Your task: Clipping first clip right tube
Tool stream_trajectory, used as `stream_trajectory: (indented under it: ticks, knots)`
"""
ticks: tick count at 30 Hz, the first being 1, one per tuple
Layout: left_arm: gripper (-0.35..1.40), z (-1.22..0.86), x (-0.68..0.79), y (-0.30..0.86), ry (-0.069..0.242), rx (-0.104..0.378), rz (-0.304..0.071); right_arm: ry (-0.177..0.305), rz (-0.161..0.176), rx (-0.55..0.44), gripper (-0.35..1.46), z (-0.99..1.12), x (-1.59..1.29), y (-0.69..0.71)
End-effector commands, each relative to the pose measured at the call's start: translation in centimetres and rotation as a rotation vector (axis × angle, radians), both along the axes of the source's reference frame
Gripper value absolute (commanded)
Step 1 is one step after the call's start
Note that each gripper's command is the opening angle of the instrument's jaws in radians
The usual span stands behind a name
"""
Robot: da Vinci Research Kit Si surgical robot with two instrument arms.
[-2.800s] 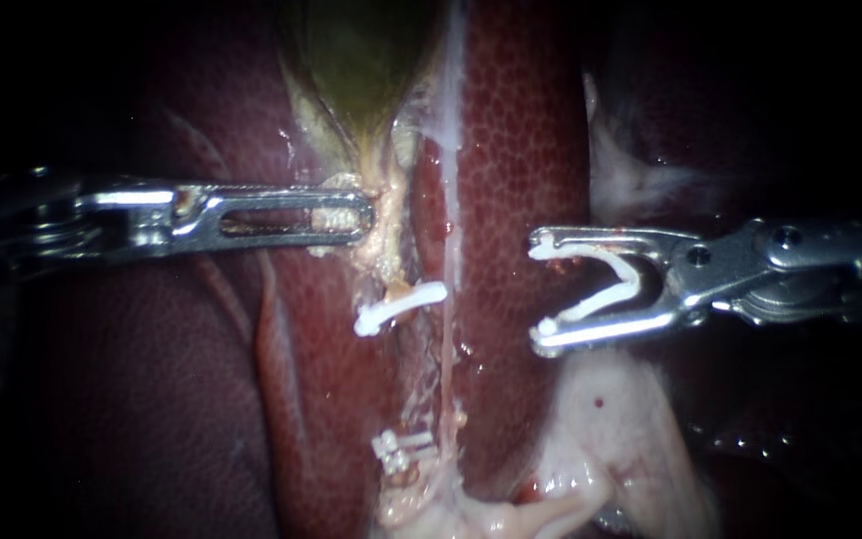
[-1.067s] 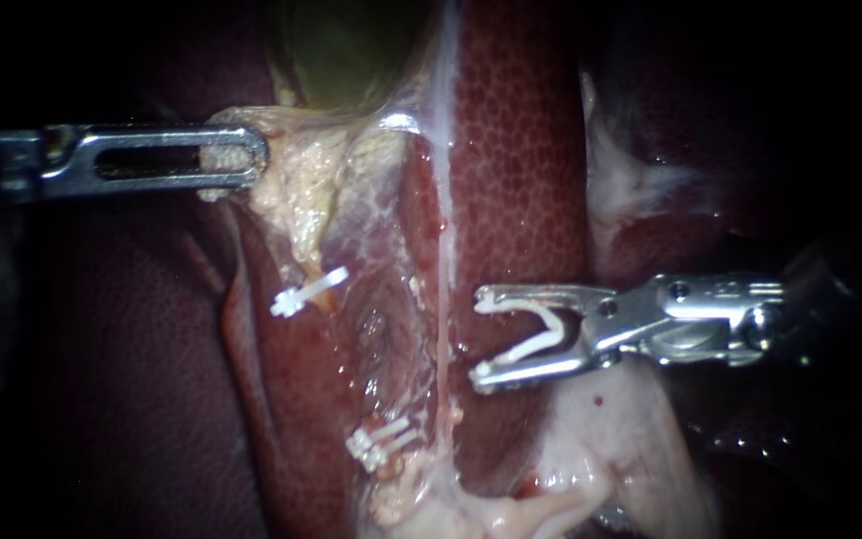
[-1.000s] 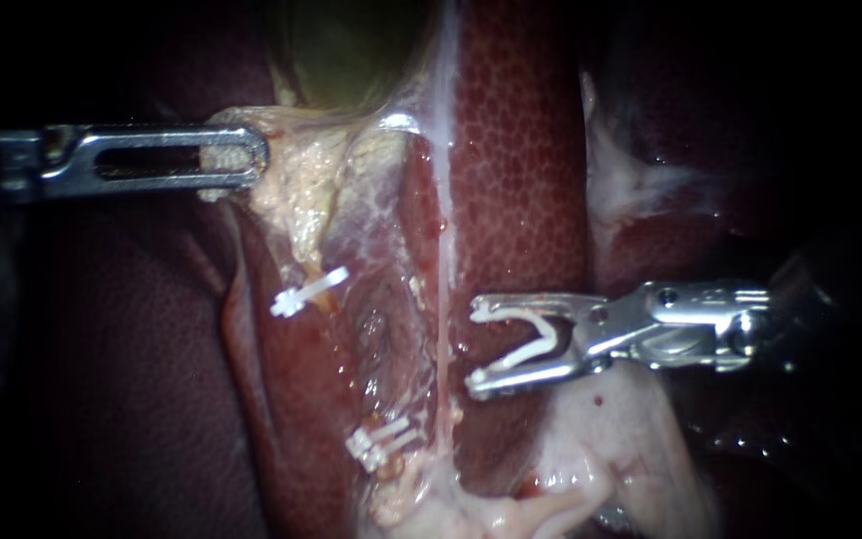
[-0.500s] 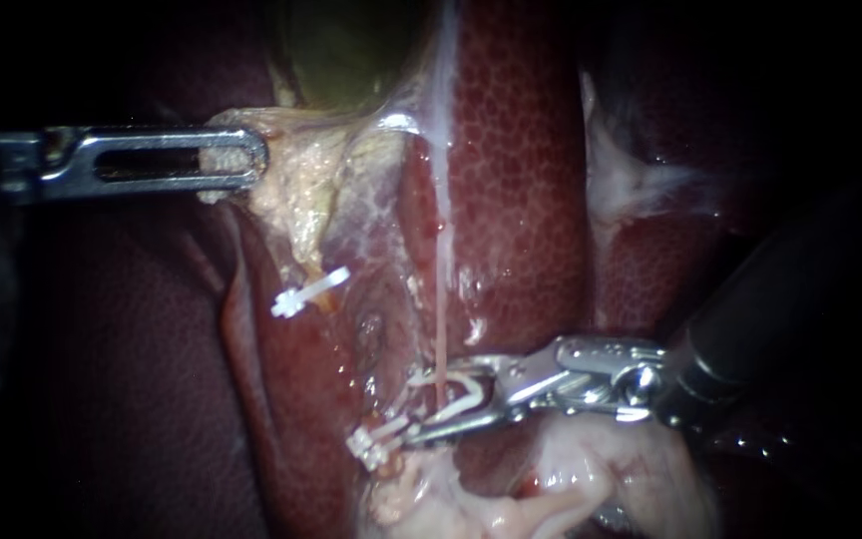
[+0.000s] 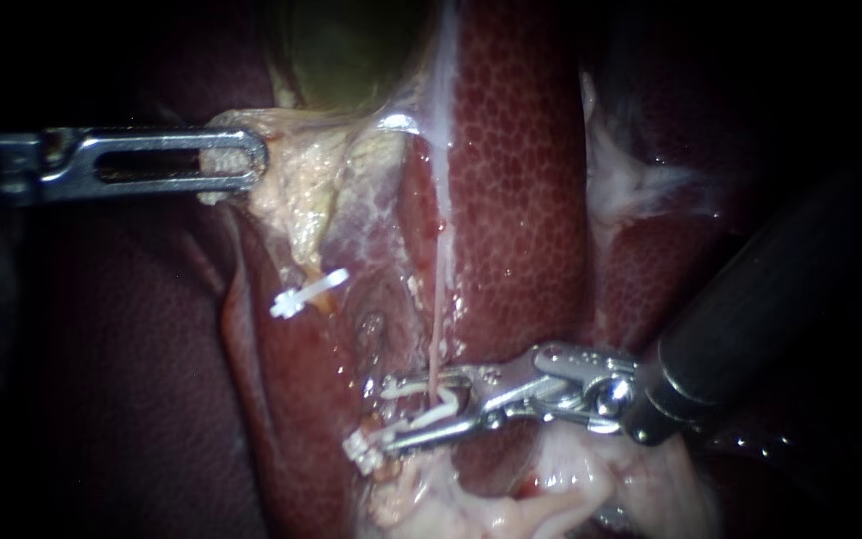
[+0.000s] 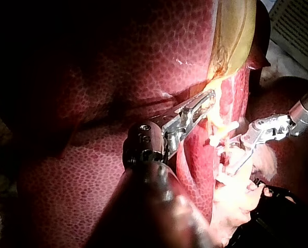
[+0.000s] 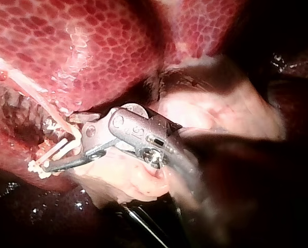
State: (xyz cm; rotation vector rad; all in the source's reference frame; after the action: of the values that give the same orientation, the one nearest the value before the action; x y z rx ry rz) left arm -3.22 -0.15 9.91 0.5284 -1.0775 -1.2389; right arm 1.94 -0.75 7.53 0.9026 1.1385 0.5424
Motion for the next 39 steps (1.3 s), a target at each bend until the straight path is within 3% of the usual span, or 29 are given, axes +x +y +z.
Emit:
stream_trajectory:
  ticks: [1,12,20,23,39]
  knots:
    - [-0.35,0.0,0.0,0.0,0.0,0.0,0.0,-0.003,-0.001,0.005,0.44,0.01,-0.02,0.01]
    - [-0.35,0.0,0.0,0.0,0.0,0.0,0.0,-0.016,0.002,0.055,0.12,0.04,-0.15,0.05]
    - [-0.35,0.01,0.0,-0.01,0.0,0.0,0.0,-0.036,-0.002,0.147,-0.35,0.04,-0.22,0.04]
    - [-0.35,0.01,0.0,-0.01,0.0,0.0,0.0,-0.034,-0.019,0.161,-0.35,0.03,-0.25,0.04]
    - [-0.35,0.01,0.0,-0.01,0.001,-0.001,-0.001,-0.037,-0.018,0.17,-0.35,0.02,-0.26,0.04]
